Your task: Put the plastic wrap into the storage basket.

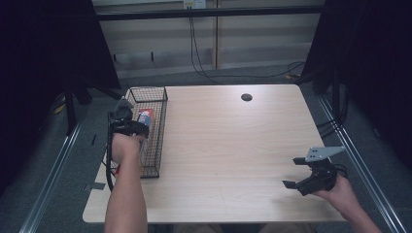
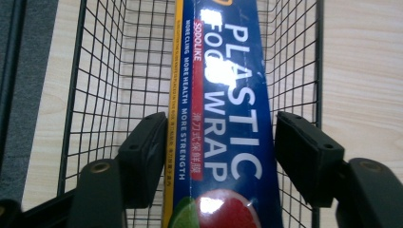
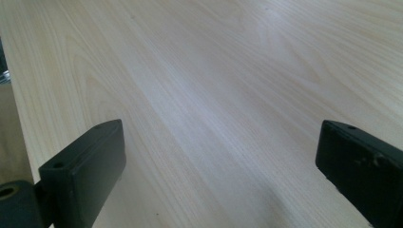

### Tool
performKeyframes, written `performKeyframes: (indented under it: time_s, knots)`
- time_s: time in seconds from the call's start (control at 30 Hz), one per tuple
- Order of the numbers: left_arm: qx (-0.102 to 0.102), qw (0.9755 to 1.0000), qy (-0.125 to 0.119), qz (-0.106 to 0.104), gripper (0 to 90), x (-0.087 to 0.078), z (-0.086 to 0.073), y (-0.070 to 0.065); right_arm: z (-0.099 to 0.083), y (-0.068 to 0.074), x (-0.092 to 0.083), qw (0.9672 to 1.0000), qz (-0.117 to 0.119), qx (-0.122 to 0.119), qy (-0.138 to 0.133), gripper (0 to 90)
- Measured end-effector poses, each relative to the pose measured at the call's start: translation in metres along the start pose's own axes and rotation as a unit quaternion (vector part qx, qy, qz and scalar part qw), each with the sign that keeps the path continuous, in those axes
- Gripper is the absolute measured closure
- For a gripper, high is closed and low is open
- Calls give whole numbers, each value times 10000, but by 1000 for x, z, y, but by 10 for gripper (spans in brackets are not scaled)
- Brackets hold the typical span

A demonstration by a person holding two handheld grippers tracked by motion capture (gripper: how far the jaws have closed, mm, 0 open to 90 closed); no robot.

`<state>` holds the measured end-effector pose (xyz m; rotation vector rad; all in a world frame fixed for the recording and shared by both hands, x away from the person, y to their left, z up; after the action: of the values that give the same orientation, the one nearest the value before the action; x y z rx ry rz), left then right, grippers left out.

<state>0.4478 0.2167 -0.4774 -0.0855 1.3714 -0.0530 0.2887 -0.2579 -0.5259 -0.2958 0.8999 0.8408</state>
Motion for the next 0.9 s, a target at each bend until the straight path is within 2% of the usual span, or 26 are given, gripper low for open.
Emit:
performKeyframes:
  time_s: [0.17,0.23,0.37,0.4,0.67,0.73,0.8,0.9]
  knots:
    - [38,10000,-33,-27,293,-3,0,-4,0,1,-1,10000,-12,-2,12,26]
    - [-28,10000,-39,-29,273,-2,-1,-5,0,1,-1,10000,0,0,10,26]
    - [-15,10000,-19,-44,235,-4,-1,-6,1,1,-1,10000,2,0,-9,26]
    - [-75,10000,-48,-37,221,-4,-1,-7,1,1,-1,10000,1,-4,-7,26]
    - [4,10000,-99,-3,141,-7,1,-9,1,1,-2,10000,-6,-7,-20,27]
    - [9,9999,-137,-88,138,-8,1,-12,0,1,-2,10000,-19,-20,0,27]
    - [65,9998,-157,-96,127,-10,1,-14,0,2,-2,10000,-11,-17,3,28]
    - [172,9994,-209,-219,125,-14,1,-20,0,1,-3,10000,-37,-21,-13,28]
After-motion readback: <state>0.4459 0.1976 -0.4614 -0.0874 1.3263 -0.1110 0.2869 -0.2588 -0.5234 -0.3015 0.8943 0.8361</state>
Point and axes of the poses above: each handheld gripper's, and its own axes: x roughly forward along the jaws, z roughly out of its top, y roughly to its left, the point moved 10 cm from there along x, roughly forward along the jaws, and after that the axes turned 10 degrees about y, right-handed, at the moved point
